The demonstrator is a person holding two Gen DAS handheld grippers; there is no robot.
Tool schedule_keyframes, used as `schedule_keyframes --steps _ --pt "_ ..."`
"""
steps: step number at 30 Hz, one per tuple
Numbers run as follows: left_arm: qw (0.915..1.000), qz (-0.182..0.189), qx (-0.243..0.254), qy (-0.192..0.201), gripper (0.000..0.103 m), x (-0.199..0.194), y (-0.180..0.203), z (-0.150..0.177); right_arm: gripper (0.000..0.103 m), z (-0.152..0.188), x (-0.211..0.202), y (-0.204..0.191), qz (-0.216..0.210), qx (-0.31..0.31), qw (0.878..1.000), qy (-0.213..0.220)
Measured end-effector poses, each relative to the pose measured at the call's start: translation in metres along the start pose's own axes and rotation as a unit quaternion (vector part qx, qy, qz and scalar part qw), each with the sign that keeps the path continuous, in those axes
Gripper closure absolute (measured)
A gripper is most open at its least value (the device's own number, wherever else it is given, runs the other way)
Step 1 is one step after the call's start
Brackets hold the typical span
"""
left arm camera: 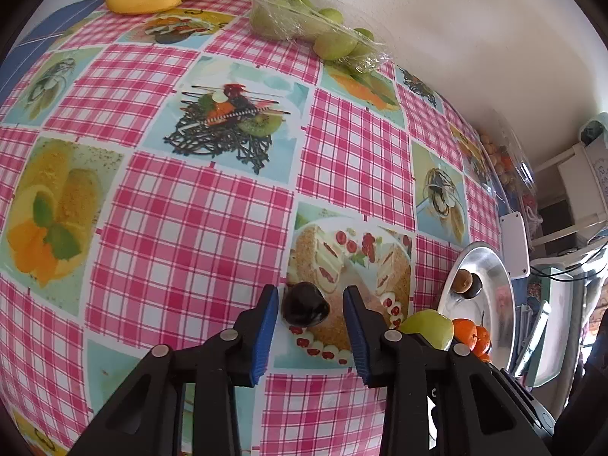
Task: Organize fruits
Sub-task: 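Hold the green pear and dark cherry lifted above the tablecloth with both grippers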
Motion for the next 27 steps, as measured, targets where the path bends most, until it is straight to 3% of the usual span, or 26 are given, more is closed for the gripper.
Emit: schedule_keyframes --steps 18,27 --pt "0.9999 -0.008 -0.013 -0.001 0.077 0.0052 -0.0022 0.0011 0.060 0.0036 0.0014 0.0028 0.003 -0.003 1.000 -0.007" --pt "0.9998 -0.005 -0.019 -0.003 0.078 0.0040 -0.0026 0.0016 0.060 0.0036 0.0015 0.0030 0.000 -0.003 1.000 -0.008"
Point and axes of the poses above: each gripper's, at about its wrist camera, not at the fingertips, and x roughly the way its jaws point, y to its right, z to its underside, the point moved 8 cm from there along x, roughly the way its jaws point, and after that the axes turned 14 degrees about -x, right-handed, at the moved point
